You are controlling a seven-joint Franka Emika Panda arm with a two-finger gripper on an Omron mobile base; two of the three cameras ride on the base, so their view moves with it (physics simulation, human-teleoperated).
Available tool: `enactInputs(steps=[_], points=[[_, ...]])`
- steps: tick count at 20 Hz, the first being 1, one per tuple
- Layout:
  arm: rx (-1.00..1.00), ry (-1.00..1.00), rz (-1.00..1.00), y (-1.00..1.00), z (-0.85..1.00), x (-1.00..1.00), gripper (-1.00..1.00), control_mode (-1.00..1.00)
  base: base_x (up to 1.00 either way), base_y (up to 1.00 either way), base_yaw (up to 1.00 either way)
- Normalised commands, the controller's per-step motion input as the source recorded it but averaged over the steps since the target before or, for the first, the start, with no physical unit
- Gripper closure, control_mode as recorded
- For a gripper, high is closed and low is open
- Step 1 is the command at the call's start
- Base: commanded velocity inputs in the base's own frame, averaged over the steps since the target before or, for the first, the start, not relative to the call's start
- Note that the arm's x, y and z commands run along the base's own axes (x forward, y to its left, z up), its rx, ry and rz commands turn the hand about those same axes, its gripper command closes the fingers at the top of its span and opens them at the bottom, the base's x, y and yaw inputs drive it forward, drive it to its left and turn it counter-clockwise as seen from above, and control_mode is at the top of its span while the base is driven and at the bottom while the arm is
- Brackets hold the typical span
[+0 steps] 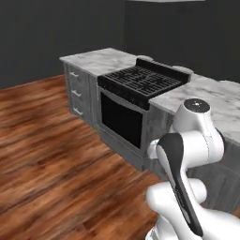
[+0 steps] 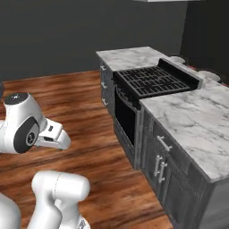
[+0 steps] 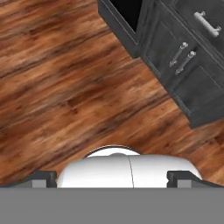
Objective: Take a sugar cube from the saucer and place it inside the coffee. Then, grab milk from the fridge and place it next to the coffee on the counter to sweeten the coffee.
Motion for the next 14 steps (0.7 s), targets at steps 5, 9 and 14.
enactInputs(steps=[5, 9, 14], points=[[0.0, 0.0, 0.0, 0.0, 0.0, 0.0, -1.0, 1.0, 0.0, 0.0, -0.74], [0.0, 0.0, 0.0, 0.0, 0.0, 0.0, -1.0, 1.0, 0.0, 0.0, -0.69], [0.0, 0.0, 0.0, 0.0, 0.0, 0.0, -1.0, 1.0, 0.0, 0.01, -0.65]])
